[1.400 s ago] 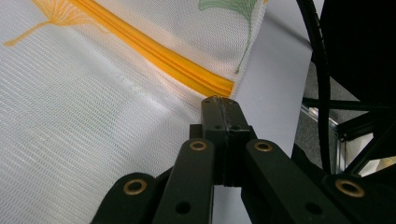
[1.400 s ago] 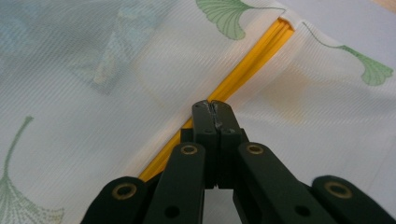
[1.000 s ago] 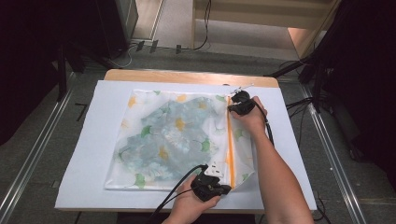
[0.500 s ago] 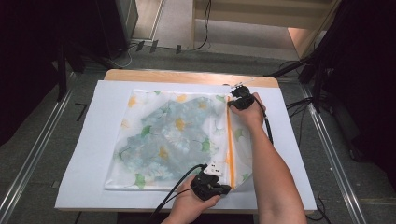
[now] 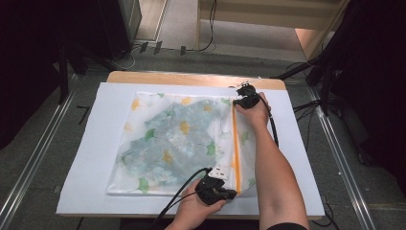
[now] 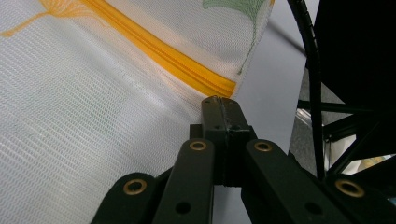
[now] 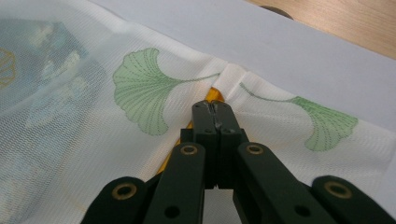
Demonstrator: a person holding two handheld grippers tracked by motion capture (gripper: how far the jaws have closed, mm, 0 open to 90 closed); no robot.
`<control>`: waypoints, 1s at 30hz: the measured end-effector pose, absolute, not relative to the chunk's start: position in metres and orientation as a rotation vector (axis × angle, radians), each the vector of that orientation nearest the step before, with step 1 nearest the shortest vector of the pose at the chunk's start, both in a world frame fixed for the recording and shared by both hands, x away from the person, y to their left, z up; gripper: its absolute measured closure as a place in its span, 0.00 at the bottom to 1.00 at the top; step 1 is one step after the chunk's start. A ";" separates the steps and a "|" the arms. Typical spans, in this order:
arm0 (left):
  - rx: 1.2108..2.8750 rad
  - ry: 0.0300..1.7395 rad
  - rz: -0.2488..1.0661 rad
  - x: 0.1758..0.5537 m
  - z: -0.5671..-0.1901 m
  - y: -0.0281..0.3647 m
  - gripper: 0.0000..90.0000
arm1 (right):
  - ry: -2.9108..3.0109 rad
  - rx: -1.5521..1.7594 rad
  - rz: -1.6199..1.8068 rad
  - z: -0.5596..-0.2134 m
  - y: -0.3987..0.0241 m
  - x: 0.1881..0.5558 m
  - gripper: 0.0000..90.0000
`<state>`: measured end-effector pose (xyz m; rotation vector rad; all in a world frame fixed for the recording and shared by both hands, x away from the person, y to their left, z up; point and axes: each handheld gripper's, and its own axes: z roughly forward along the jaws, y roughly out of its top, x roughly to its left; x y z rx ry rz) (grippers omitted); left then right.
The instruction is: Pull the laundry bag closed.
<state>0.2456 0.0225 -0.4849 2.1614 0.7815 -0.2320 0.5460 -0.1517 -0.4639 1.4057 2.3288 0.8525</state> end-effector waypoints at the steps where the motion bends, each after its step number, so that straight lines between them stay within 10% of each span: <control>1: 2.158 0.780 -0.240 0.246 -0.485 0.023 1.00 | 2.324 1.411 0.865 -0.465 -0.152 0.547 1.00; 20: 2.159 0.779 -0.236 0.246 -0.485 0.023 1.00 | 2.232 1.492 0.907 -0.467 -0.152 0.552 1.00; 30: 2.167 0.759 -0.220 0.245 -0.485 0.023 1.00 | 2.135 1.504 1.155 -0.460 -0.161 0.527 0.56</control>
